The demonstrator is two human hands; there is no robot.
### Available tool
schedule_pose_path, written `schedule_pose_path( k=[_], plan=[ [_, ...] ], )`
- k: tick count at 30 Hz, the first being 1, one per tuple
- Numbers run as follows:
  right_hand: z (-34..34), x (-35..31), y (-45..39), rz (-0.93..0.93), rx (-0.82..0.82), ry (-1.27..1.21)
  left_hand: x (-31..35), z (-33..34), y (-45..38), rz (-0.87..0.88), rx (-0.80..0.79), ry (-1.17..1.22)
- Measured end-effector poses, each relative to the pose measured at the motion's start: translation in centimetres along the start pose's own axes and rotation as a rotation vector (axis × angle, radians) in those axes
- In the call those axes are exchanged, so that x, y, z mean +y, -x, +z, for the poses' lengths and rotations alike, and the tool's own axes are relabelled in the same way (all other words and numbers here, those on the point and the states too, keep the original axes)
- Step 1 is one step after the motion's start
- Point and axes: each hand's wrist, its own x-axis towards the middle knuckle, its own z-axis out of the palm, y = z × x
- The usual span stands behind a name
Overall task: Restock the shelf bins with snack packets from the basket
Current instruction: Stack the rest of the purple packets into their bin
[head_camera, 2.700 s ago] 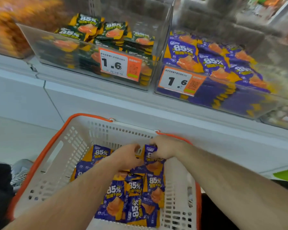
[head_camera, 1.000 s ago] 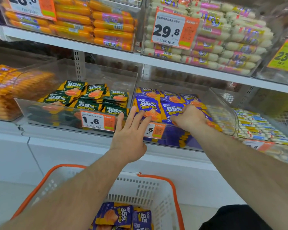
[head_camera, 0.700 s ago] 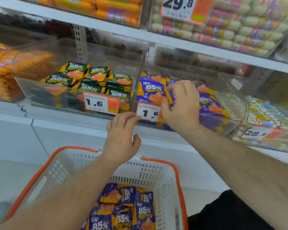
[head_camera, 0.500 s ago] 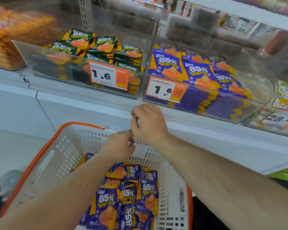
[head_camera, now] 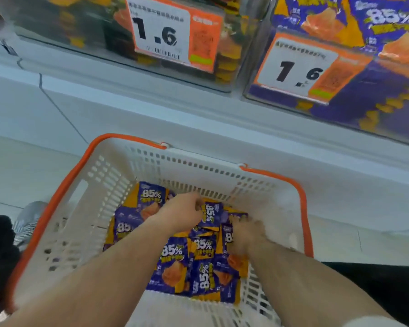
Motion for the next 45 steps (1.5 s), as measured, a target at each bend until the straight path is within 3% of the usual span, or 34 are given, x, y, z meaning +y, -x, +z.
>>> schedule_pose_path(
  k=[3, 12, 18, 22, 27, 32, 35, 41, 45],
  plan=[
    [1.1, -0.6, -0.2, 0.009, 0.054, -0.003, -0.1, 0.2, -0.6, -0.001, -0.007, 0.009],
    [2.3, -1.6, 0.5, 0.072, 0.006, -0.175, -0.1, 1.0, -0.5, -0.022, -0.062, -0.023],
    [1.4, -1.2, 0.7, 0.057, 0.039, -0.094, 0.2, 0.7, 0.2, -0.028, -0.066, -0.022],
    [-1.1, -0.4, 1.3, 0.070, -0.005, -0.160, 0.8, 0.6, 0.8, -0.027, -0.068, -0.021],
    [-7.6, 0.9, 3.8, -0.118, -0.091, -0.417, 2.3, 0.0, 2.1, -0.034, -0.033, 0.089],
    [-17.2, 3.1, 9.4, -0.300, 0.114, -0.274, 5.3, -2.0, 3.7, 0.069, 0.075, 0.247],
    [-21.5, 4.4, 13.2, -0.371, 0.248, -0.380, 7.8, -3.9, 5.4, 0.217, 0.143, 0.330],
    [-24.4, 7.0, 19.6, -0.355, 0.826, -0.915, 12.2, -8.0, 8.9, 0.370, 0.361, 0.442],
    [-24.1, 7.5, 23.0, -0.405, 1.007, -1.182, 15.0, -9.6, 10.2, 0.455, 0.488, 0.564]
  ],
)
